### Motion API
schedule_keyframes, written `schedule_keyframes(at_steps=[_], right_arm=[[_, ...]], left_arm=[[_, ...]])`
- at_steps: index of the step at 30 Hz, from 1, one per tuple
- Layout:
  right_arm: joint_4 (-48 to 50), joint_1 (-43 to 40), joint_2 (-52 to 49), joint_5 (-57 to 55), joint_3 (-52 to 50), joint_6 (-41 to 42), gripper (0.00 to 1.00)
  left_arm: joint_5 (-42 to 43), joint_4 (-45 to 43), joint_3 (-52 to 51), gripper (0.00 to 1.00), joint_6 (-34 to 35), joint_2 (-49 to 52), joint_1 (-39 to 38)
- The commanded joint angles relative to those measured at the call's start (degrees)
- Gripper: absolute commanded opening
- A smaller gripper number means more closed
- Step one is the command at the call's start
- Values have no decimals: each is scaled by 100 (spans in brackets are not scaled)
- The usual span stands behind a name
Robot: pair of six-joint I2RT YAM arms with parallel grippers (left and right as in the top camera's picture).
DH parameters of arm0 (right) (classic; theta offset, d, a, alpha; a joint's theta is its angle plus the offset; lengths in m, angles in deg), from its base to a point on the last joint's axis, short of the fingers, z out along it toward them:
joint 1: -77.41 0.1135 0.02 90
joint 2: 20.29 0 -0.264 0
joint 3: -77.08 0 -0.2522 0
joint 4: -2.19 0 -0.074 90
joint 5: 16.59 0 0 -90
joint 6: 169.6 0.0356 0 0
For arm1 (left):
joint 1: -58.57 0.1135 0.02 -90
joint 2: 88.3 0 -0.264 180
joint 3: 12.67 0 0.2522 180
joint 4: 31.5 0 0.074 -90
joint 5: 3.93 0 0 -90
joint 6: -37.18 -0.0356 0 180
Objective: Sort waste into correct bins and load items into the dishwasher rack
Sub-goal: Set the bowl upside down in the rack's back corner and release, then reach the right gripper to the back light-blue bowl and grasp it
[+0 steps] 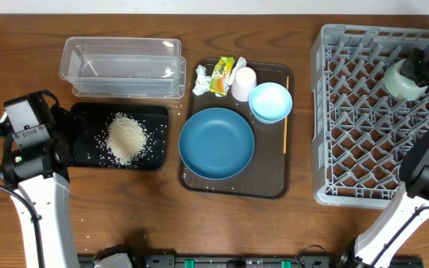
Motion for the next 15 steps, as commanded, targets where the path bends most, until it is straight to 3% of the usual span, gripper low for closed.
schedule_keyframes(at_steps=[1, 4, 7, 8, 10, 13, 15], right_arm=[[-229, -24, 358, -302, -17, 229, 1], [-295, 13, 691, 278, -17, 660, 1], [-168, 42, 1182, 1578, -17, 704, 4], [-146, 42, 1338, 2094, -17, 763, 20], [-39, 44, 1657, 3460, -17, 938, 78], [496, 221, 1891, 4994, -17, 809, 92], [570, 531, 1958, 5176, -17, 555, 98]], left_arm=[[-31, 22, 90, 92, 52, 20, 31], [-31, 22, 90, 92, 55, 20, 31], [-31, 22, 90, 91, 55, 20, 31], [-31, 22, 90, 91, 55, 20, 31], [-31, 22, 90, 92, 55, 20, 31], [-31, 22, 90, 92, 52, 20, 31], [-31, 22, 90, 91, 55, 20, 31]])
